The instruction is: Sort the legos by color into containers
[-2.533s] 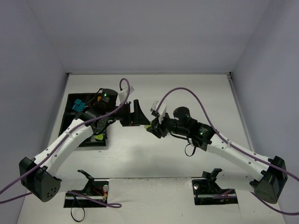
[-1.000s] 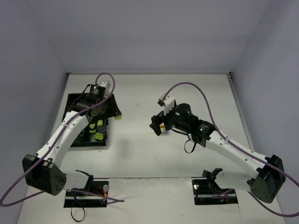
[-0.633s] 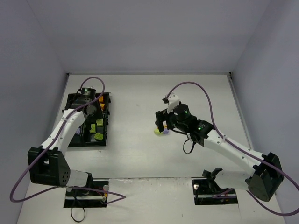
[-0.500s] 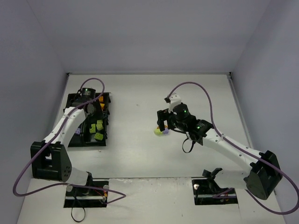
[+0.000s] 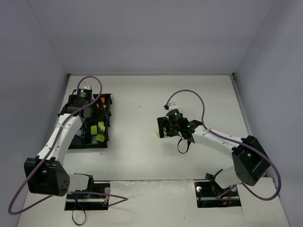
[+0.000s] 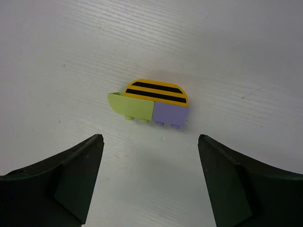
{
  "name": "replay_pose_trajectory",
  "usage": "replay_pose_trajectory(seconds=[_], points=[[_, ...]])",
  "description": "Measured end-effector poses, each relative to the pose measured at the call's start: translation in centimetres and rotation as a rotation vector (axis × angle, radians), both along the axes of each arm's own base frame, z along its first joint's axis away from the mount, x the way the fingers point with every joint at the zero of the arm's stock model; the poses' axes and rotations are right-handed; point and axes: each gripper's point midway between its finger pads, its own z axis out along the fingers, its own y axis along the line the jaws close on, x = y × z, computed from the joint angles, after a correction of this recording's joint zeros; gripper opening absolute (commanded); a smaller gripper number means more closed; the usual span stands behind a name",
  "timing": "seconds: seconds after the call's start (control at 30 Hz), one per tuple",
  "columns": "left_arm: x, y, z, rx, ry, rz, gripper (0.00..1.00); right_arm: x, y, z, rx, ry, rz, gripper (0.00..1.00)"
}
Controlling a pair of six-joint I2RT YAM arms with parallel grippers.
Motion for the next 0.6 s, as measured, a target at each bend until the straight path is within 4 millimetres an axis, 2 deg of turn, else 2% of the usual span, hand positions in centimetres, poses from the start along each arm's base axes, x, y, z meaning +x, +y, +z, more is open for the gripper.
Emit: replay_pose_trajectory(seconds=[0.1, 0.27, 0.47, 0.6], points=[[-0.5, -0.6, 1.7, -0.035, -0.053, -0.023, 0.64, -0.1, 0.1, -1.2, 0.002, 0.039, -0.035, 1.00], [-1.3, -1.5, 3.2, -0.083, -0.099, -0.056, 0.64, 0.1, 0.3, -2.4, 0.011, 0.085, -0.100, 1.00], [-2.3, -2.3, 1.8, -0.118, -0.051, -0.078, 0.64, 1.3, 1.1, -3.4, 0.010, 0.111, -0.158, 1.00], [-2.6, -2.6, 1.6, -0.132, -0.038, -0.089, 0.64, 1.7, 1.5, -4.5, -0.008, 0.128, -0.181, 1.00]])
